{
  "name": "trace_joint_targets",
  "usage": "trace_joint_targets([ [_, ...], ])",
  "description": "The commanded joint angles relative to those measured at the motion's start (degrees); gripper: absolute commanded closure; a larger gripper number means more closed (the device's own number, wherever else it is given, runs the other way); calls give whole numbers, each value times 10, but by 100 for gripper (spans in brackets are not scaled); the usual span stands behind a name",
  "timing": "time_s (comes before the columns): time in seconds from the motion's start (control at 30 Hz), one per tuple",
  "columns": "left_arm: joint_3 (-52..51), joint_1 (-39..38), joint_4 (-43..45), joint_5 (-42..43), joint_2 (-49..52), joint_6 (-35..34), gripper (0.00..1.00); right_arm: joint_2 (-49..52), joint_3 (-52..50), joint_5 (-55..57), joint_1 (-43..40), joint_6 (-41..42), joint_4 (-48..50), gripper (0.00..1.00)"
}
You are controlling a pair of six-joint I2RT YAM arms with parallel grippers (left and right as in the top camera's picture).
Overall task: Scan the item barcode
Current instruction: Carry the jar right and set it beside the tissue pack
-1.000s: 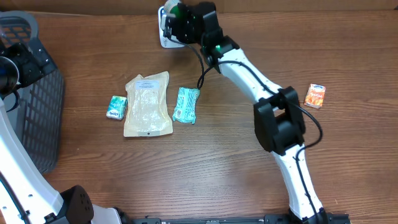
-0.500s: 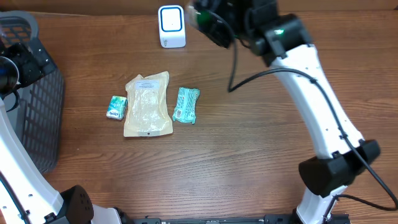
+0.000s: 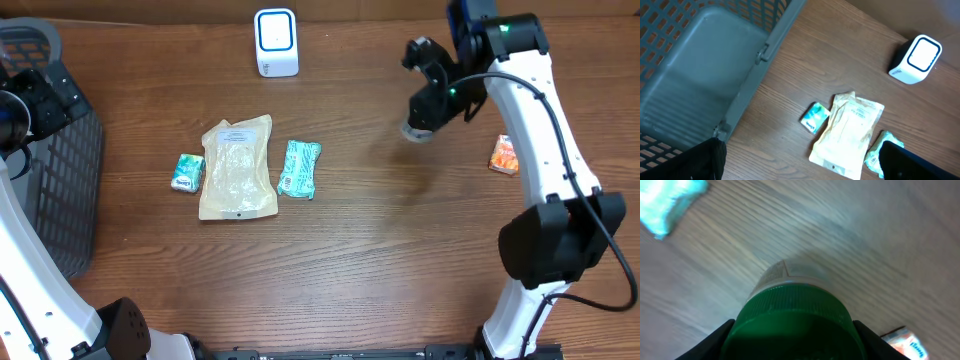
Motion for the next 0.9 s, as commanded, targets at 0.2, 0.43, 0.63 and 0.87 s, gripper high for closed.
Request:
trace_joint_targets([
  [0.2,2,0,1,4,2,13,0,1,-166,29,-95,96,179,57],
  [0.43,2,0,1,4,2,13,1,2,-212,58,-135,123,235,57],
  [0.63,2,0,1,4,2,13,0,2,-212,132,-137,124,239,57],
  [0.87,2,0,1,4,2,13,1,2,-212,209,-137,154,235,56],
])
